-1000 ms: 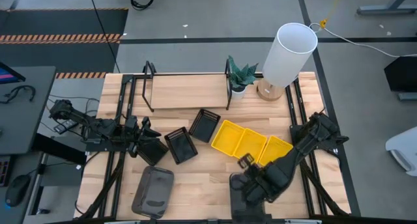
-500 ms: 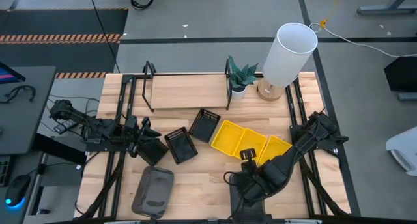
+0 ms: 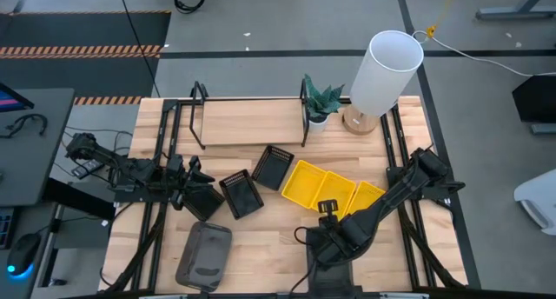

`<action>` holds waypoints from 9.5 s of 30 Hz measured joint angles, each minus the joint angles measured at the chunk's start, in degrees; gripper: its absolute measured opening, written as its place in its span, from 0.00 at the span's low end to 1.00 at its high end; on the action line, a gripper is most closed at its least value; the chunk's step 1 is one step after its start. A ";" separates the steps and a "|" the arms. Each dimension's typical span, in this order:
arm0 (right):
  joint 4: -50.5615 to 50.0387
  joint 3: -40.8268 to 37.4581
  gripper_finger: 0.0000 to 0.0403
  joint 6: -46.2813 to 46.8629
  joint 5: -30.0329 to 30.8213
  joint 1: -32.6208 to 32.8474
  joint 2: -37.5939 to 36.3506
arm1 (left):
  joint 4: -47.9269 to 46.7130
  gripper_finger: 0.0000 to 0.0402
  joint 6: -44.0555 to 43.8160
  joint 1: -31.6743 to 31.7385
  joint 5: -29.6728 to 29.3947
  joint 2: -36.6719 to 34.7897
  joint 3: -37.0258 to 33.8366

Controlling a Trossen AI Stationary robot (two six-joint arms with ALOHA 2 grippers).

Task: Stack baskets on shelf by color
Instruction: Stack the middle gray bin on top of the right gray bin, then move the stacked gray bins to the center of the table, then stack the gray bin on top of the stacked gray bin

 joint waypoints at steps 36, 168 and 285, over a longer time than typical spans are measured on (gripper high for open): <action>6.35 -1.53 0.11 -13.33 -8.81 -3.11 -0.07 | 0.00 0.29 0.00 0.00 0.00 0.00 0.00; 35.14 -7.19 0.13 -8.90 -12.02 0.21 5.33 | 0.00 0.29 0.02 0.00 -0.02 0.02 -0.02; 50.96 -17.38 0.36 -7.78 29.81 -7.13 -17.14 | -53.28 0.58 -17.18 -40.09 6.64 88.99 67.54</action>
